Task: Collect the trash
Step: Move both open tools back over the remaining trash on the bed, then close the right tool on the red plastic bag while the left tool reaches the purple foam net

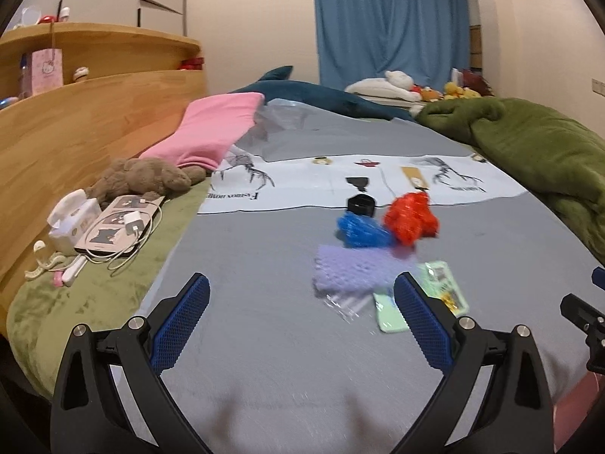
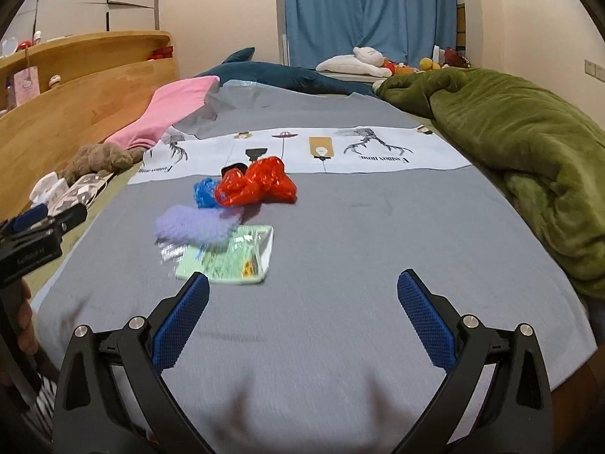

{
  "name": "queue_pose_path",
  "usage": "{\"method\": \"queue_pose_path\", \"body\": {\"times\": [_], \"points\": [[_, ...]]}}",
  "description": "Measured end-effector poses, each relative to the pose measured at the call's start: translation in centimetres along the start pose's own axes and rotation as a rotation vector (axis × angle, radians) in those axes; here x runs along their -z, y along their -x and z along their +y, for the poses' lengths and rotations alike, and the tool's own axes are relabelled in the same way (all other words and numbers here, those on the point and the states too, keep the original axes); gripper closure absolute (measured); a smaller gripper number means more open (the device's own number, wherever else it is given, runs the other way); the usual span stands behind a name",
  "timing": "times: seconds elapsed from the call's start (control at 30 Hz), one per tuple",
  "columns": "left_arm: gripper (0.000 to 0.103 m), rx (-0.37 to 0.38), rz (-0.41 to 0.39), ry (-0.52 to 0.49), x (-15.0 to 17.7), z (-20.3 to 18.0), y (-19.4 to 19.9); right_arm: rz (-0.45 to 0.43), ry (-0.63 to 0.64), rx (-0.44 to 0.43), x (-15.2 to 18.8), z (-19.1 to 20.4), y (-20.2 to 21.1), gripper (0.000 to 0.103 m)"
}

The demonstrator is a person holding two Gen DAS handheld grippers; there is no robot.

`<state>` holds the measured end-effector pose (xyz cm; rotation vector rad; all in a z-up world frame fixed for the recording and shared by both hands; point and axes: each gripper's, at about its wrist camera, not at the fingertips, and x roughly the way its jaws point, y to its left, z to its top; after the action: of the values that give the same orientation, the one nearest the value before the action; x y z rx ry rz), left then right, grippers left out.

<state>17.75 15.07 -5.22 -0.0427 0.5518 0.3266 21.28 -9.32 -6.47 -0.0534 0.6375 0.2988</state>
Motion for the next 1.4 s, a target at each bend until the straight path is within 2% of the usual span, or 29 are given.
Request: {"method": "queue_pose_path", "body": {"times": [0.2,0.4,0.53,0.77,0.97,1.1,1.13,1.2,1.23,1.27,1.4], "points": [[0.008,-0.023,0.039,0.005,-1.0,0.5,-4.2,-0.002,0.031,-0.008,-1.8,2.0,-4.9,0.005],[0.008,-0.041,0.036,-0.005,-2.5,0.2,-7.2,-0.03,0.061,-0.011,-3.3,3.2,-9.7,0.005],[0.008,-0.054,0.059,0.013,-3.2,0.4,-9.4,-0.009,0.066,-0.012,-4.1,3.9,-13.1,0.005],[0.008,-0.103,0.073,-0.021,-3.6,0.5,-11.7,0.003,0.1,-0.024,-4.7,5.6,-17.4,0.005],[0.008,-0.15,0.111,0.058,-3.9,3.1,-13.3,0.007,0.116,-0.057,-5.8,7.7,-19.6,0.005],[0.008,-0.149,0.144,0.124,-3.7,4.3,-14.0,0.014,0.152,-0.05,-6.3,8.9,-20.8,0.005],[0.008,-0.148,0.148,0.129,-3.6,4.3,-14.1,0.017,0.159,-0.047,-6.2,9.1,-21.0,0.008],[0.008,-0.147,0.152,0.125,-3.5,4.1,-14.2,0.014,0.167,-0.059,-6.1,9.2,-21.0,0.032],[0.008,-0.144,0.151,0.117,-3.5,3.9,-14.2,0.023,0.168,-0.088,-6.1,9.1,-21.0,0.057],[0.008,-0.142,0.149,0.111,-3.5,3.7,-14.1,0.028,0.167,-0.09,-6.1,9.0,-21.0,0.071],[0.008,-0.117,0.141,0.078,-3.2,2.3,-13.9,0.003,0.126,-0.072,-6.0,7.2,-19.8,0.085]]}}
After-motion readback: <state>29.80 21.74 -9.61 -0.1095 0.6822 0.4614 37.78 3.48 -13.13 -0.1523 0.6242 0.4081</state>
